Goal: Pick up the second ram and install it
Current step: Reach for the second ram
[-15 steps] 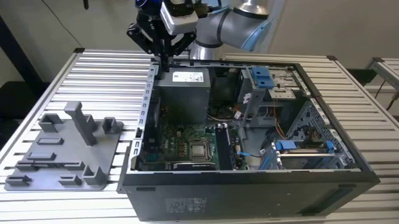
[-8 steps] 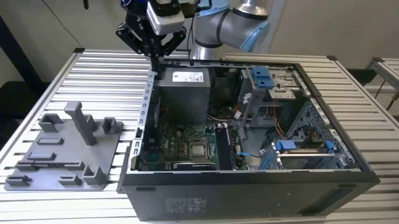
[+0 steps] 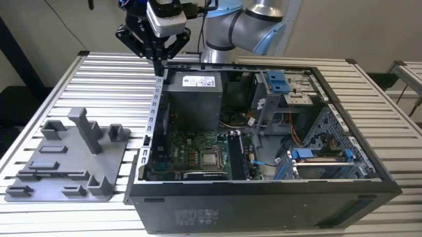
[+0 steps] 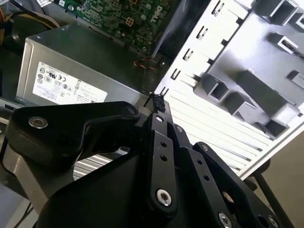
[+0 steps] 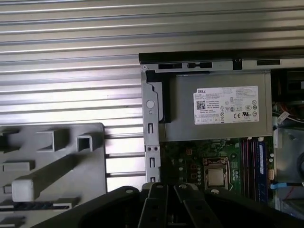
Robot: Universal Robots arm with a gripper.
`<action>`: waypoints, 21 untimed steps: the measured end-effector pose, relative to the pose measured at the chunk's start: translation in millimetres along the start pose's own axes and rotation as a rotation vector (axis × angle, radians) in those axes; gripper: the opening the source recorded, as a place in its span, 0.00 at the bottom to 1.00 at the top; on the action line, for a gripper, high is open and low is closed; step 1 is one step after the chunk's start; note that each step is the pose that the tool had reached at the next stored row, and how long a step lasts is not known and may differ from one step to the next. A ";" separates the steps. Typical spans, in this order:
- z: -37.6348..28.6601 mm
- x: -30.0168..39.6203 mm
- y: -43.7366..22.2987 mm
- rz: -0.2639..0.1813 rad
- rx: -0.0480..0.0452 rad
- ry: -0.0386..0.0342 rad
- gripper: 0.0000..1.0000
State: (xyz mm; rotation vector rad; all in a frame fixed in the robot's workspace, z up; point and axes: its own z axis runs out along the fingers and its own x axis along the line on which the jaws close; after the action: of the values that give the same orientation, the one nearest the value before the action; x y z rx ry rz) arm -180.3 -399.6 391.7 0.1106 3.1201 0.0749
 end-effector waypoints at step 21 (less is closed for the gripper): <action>-0.4 36.9 -3.1 0.000 0.0003 0.0034 0.11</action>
State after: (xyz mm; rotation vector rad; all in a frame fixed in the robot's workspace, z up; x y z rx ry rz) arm -217.3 -400.0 391.3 0.1108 3.1235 0.0748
